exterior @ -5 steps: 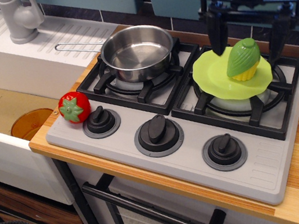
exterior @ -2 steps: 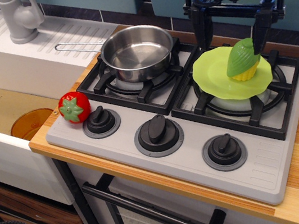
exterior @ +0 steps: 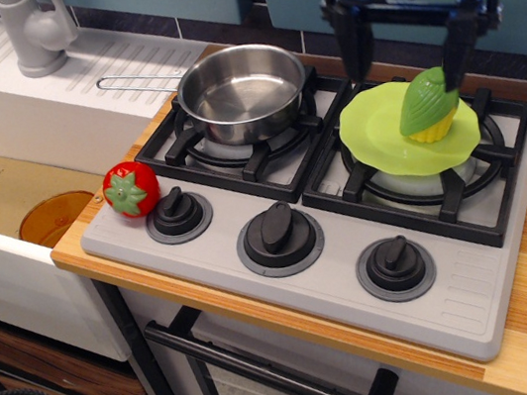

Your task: Put corncob on plate and strawberry in pot or pan on stove

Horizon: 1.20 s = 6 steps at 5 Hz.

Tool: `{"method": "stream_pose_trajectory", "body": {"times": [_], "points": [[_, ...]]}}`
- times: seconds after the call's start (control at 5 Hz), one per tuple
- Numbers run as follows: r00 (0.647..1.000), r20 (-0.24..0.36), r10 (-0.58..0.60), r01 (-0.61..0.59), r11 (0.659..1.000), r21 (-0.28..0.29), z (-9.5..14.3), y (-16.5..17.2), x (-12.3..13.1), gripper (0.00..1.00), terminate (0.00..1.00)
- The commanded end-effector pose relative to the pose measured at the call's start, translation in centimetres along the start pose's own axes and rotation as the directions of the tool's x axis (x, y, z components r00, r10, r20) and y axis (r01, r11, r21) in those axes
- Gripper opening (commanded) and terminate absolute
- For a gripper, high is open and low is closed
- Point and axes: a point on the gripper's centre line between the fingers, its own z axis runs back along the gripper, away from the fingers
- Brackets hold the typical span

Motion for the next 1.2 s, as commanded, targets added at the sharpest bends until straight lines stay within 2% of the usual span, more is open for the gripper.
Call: {"method": "stream_pose_trajectory", "body": {"times": [0.0,0.2,1.0], "points": [[0.994,0.11,-0.012,0.007,0.999,0.048,3.3,4.1,0.7,1.0,0.0],[0.992,0.129,0.004,-0.013,0.997,0.072,3.0,6.1,0.6,1.0,0.0],[0.976,0.217,0.034,-0.049,0.997,0.063,0.6,12.3,-2.3,1.0,0.0]]}}
